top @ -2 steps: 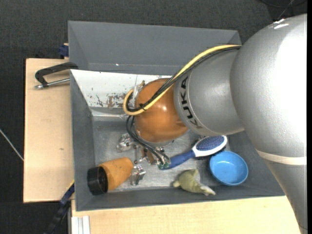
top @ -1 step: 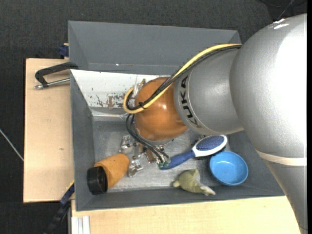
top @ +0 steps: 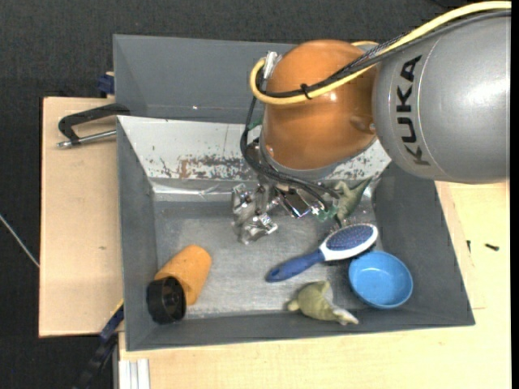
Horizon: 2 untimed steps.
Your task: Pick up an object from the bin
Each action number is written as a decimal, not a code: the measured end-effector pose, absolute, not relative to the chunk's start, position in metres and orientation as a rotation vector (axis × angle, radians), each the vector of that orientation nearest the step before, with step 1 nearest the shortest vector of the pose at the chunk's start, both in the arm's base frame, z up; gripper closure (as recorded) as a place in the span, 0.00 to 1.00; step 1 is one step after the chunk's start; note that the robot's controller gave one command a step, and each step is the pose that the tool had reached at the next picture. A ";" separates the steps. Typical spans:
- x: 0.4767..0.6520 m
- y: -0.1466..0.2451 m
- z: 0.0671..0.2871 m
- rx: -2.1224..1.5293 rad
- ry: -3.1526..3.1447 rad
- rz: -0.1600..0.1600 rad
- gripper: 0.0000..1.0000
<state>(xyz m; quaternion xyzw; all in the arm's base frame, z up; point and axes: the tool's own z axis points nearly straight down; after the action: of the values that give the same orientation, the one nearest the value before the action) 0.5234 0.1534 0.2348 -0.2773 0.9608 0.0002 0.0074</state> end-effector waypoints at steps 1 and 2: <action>0.522 0.154 0.231 -0.871 3.012 0.003 0.00; 0.522 0.154 0.231 -0.870 3.013 0.004 1.00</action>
Offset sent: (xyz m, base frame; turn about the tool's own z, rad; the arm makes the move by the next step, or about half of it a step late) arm 0.0000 0.0000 0.0000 0.0000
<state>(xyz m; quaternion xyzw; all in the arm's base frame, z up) 0.5216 0.1538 0.2311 -0.2775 0.9607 0.0012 0.0027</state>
